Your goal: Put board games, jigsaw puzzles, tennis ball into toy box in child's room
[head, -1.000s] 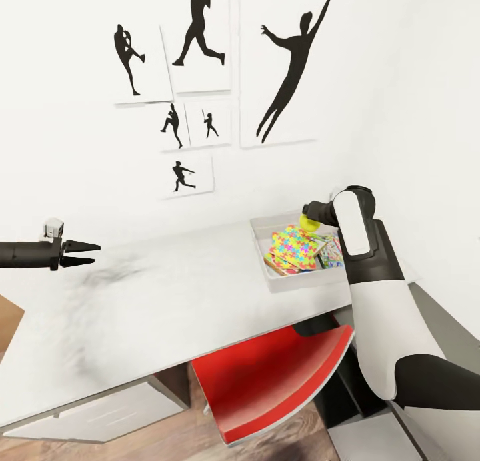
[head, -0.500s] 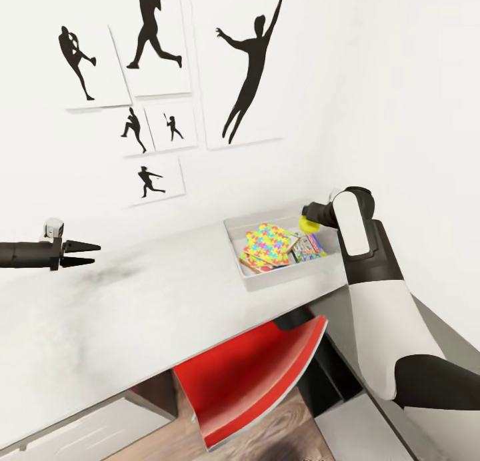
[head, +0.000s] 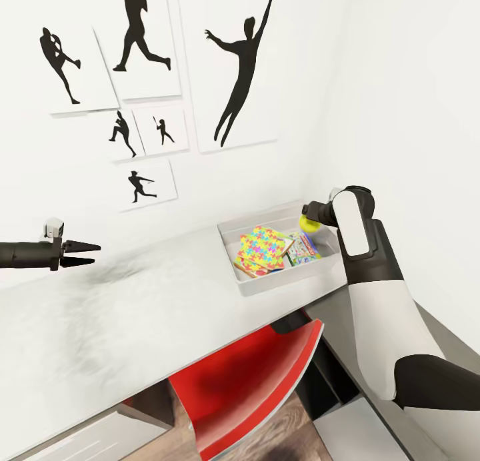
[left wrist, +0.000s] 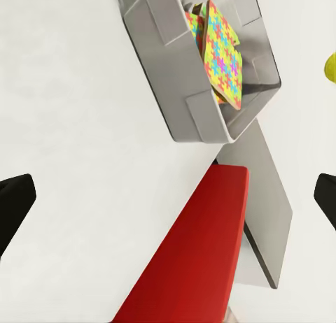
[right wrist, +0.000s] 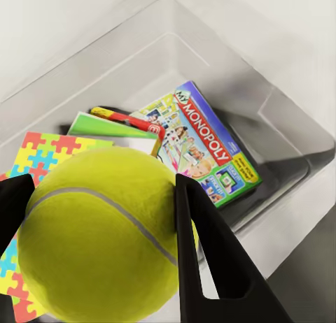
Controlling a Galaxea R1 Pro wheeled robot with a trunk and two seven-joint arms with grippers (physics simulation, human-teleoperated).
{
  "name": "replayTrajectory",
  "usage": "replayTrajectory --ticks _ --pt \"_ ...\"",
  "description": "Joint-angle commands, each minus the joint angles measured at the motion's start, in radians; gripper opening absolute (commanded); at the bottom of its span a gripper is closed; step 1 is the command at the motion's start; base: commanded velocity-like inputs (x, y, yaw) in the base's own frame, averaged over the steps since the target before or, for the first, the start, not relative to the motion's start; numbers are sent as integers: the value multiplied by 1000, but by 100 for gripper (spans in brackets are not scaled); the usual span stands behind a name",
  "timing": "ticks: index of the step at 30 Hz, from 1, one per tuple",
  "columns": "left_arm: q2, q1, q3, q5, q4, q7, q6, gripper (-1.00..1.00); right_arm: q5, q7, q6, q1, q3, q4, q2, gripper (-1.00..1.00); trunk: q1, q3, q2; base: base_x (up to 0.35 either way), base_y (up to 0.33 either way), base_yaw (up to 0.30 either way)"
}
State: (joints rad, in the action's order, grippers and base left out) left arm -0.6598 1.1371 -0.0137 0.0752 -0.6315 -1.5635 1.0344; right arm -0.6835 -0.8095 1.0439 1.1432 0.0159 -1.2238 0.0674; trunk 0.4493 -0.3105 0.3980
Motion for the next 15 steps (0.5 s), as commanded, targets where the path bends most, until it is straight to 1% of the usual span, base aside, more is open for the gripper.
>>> replayTrajectory --ticks 1,4,7,12,15 --pt "0 1 -2 8 -1 -7 10 100 -12 -12 3 1 1 0 -1 -100 1 -2 2 40 0 -1" --pt "0 1 -2 7 -1 -7 10 100 -17 -11 3 1 2 7 -1 -100 1 -2 2 29 0 -1" --pt "0 1 -2 7 -1 -7 10 100 -18 -10 3 1 4 27 2 -100 1 -2 2 104 43 0" --pt "-1 1 -2 6 -1 -7 10 100 -15 -2 3 9 2 135 2 -100 1 -2 2 53 24 0" --pt "-1 1 -2 5 -2 -7 10 100 -13 -1 3 22 0 182 -1 -100 1 -2 2 11 5 0"
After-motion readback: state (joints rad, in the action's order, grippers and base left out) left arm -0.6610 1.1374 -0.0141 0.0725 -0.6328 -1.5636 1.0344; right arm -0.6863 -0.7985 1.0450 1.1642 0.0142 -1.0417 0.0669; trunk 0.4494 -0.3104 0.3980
